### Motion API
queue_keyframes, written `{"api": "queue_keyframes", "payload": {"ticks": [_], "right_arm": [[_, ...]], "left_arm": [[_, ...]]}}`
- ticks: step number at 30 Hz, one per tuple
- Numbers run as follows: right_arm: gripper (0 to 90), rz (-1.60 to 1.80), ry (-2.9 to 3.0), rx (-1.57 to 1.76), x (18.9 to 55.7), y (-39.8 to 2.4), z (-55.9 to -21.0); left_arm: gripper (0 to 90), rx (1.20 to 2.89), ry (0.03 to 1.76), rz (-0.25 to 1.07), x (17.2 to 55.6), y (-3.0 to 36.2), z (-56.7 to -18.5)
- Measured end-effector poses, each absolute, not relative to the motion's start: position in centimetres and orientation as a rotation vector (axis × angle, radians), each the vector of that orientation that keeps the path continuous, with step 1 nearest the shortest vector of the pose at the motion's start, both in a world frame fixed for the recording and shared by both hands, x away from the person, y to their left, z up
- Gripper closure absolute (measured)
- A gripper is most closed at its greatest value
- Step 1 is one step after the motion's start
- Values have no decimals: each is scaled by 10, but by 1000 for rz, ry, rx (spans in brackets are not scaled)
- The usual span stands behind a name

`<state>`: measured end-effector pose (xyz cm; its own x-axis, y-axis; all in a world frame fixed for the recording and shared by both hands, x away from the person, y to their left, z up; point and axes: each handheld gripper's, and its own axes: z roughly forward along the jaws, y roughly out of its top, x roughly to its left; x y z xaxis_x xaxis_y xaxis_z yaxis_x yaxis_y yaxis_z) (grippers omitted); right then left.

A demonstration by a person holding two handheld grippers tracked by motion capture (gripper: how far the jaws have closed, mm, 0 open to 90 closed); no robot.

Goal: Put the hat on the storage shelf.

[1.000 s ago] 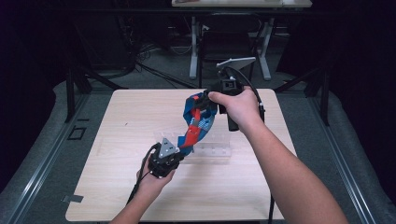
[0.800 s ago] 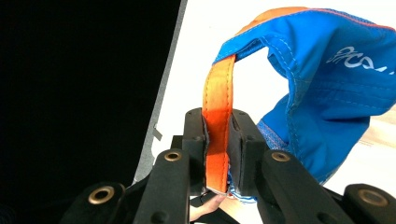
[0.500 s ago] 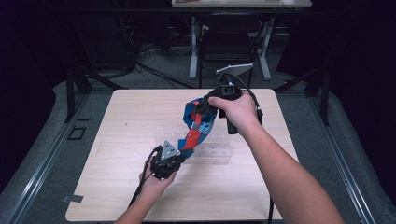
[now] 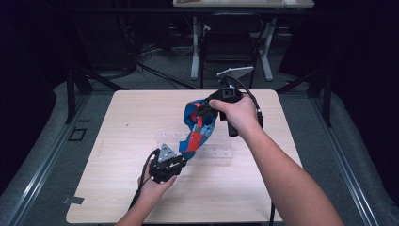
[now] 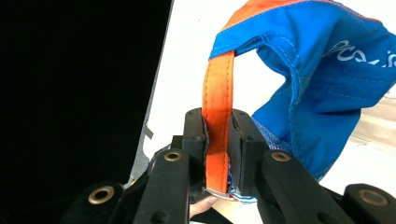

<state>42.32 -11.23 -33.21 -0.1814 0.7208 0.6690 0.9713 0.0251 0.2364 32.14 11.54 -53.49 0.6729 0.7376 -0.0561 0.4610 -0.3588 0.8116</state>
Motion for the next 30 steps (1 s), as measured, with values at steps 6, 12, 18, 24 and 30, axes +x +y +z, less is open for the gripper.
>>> {"api": "queue_keyframes", "payload": {"ticks": [6,12,18,24,30], "right_arm": [[778,-944,-1940,-1730,423,-116,-336],[777,-930,-1967,-1745,423,-123,-337],[776,-932,-1968,-1758,423,-128,-340],[775,-925,-1953,-1794,424,-133,-345],[757,-919,-1952,-1793,424,-138,-345]], "left_arm": [[636,1990,947,401,319,126,-531],[589,2009,962,398,317,133,-532],[576,2007,977,397,315,140,-534],[571,1996,977,398,312,145,-533],[548,2006,968,383,308,149,-534]]}}
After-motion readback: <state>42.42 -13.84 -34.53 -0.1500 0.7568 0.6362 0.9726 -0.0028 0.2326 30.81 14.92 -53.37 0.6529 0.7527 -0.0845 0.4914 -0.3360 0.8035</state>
